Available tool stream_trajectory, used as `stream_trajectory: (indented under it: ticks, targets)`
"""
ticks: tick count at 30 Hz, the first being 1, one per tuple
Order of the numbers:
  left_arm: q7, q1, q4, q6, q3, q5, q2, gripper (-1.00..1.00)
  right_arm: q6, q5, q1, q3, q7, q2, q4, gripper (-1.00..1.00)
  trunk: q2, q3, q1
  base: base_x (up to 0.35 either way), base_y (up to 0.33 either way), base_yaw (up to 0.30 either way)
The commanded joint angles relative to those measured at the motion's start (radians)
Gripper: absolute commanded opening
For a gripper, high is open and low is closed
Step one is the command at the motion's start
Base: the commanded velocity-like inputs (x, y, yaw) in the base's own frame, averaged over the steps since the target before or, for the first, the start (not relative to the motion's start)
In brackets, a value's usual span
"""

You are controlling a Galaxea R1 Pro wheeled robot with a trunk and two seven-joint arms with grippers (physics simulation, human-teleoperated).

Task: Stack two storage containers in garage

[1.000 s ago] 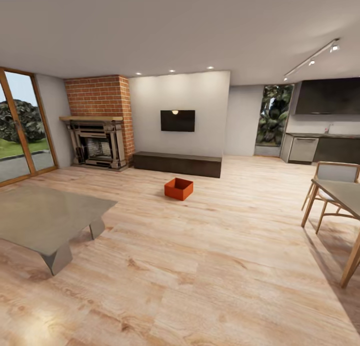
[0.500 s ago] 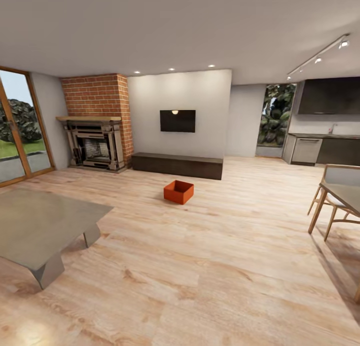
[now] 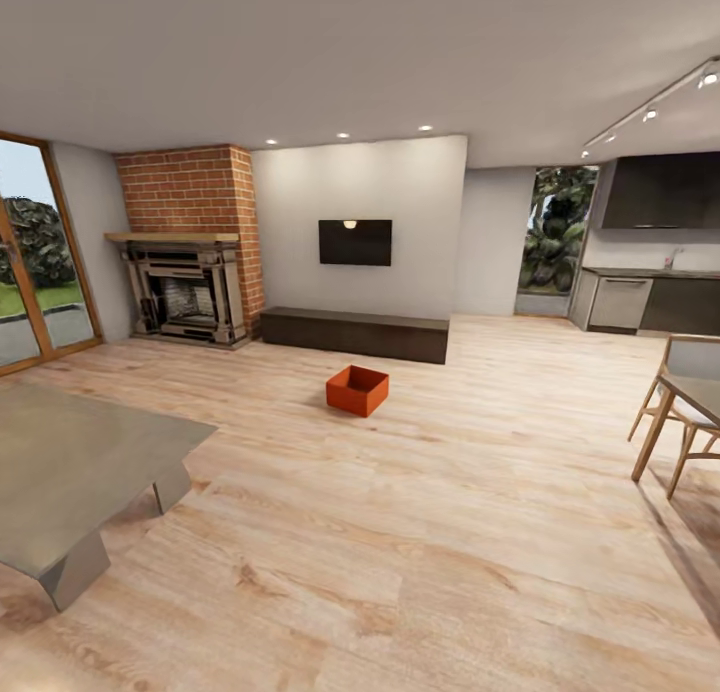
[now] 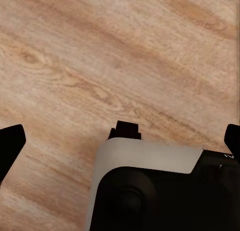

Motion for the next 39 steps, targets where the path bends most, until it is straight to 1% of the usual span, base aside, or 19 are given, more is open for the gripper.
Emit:
stream_trajectory:
  ticks: [1, 10, 39]
  targets:
    - [0.002, -0.001, 0.001, -0.003, -0.008, 0.009, 0.0, 1.0, -0.004, -0.008, -0.001, 0.008, -0.002, 0.001, 0.003, 1.0, -0.001, -0.001, 0.001, 0.325, 0.0, 0.0]
    - [0.002, -0.001, 0.001, -0.002, -0.008, 0.009, -0.001, 1.0, 0.0, -0.009, -0.001, 0.004, -0.004, 0.012, 0.003, 1.0, -0.001, -0.001, 0.001, 0.325, 0.0, 0.0]
    - [0.002, -0.001, 0.001, -0.001, -0.008, 0.009, -0.002, 1.0, -0.001, -0.008, -0.001, 0.004, -0.004, 0.013, 0.003, 1.0, -0.001, -0.001, 0.001, 0.325, 0.0, 0.0]
